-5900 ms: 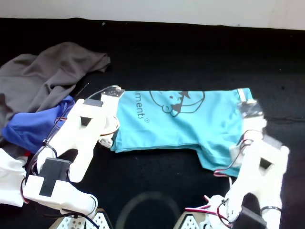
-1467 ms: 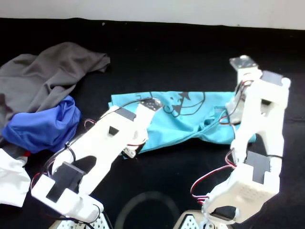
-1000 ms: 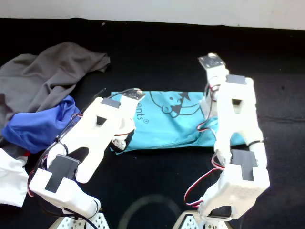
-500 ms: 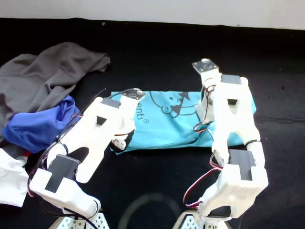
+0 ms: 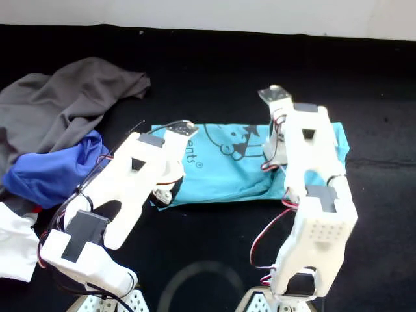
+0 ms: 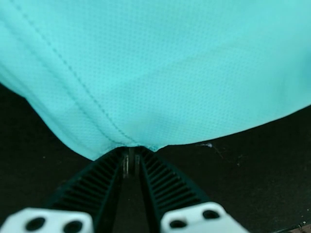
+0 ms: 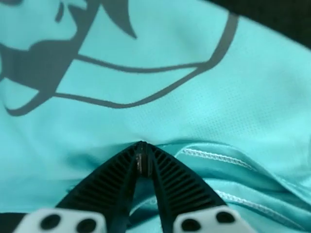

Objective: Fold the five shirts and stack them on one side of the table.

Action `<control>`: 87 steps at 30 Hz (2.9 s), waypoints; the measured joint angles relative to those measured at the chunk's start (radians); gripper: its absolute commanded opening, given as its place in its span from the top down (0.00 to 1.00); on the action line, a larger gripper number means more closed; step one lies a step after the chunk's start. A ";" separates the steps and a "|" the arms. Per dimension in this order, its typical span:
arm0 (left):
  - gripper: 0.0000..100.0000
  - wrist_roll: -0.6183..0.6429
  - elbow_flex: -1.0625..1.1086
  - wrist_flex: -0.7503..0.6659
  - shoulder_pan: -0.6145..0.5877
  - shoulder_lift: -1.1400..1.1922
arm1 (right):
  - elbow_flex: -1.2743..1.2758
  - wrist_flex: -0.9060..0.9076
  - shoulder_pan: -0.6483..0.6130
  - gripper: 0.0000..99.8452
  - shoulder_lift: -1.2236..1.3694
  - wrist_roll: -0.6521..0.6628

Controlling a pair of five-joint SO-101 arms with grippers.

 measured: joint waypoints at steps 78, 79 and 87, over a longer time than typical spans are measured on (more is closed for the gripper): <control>0.99 0.112 -1.188 0.663 -0.278 0.516 | 1.254 -0.284 0.595 0.99 -1.241 -0.052; 0.99 0.112 -1.200 0.669 -0.278 0.516 | 1.284 -0.316 0.612 0.99 -1.241 -0.052; 0.99 0.110 -1.160 0.683 -0.132 0.425 | 1.471 -0.529 0.660 0.99 -1.247 -0.055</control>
